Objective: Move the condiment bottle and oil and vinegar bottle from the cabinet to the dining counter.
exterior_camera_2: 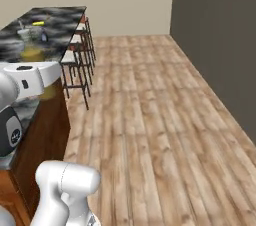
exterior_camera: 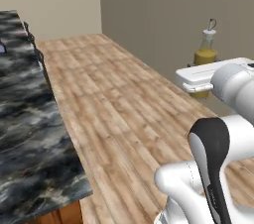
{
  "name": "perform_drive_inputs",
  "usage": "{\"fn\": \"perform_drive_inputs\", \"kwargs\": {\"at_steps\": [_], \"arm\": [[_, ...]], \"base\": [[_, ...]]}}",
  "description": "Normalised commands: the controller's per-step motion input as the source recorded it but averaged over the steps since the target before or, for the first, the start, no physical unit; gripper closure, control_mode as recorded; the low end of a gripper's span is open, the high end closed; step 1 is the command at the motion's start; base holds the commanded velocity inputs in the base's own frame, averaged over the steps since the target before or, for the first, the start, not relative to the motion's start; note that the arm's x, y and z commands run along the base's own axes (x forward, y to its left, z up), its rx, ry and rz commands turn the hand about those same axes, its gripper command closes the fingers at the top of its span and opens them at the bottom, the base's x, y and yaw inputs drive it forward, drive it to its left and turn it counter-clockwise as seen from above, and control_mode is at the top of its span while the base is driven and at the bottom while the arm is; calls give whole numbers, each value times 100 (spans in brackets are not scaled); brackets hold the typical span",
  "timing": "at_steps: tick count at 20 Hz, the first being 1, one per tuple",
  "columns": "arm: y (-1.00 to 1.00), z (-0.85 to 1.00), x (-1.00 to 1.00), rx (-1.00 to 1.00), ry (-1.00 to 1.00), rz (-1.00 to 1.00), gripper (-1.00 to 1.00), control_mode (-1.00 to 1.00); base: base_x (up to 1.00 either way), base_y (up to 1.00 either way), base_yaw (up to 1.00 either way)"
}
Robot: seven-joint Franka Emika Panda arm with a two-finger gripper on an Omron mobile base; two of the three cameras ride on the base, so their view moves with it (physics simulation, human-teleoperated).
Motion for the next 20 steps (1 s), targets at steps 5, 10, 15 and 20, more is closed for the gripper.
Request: {"fn": "perform_drive_inputs", "kwargs": {"at_steps": [5, 10, 15, 20], "arm": [[0, 0, 0, 0, 0, 0, 100, 100], [0, 0, 0, 0, 0, 0, 100, 100], [0, 0, 0, 0, 0, 0, 100, 100], [0, 0, 0, 0, 0, 0, 100, 100]], "base": [[63, -31, 50], [55, -32, 52], [54, -39, 49], [30, -67, 42]]}}
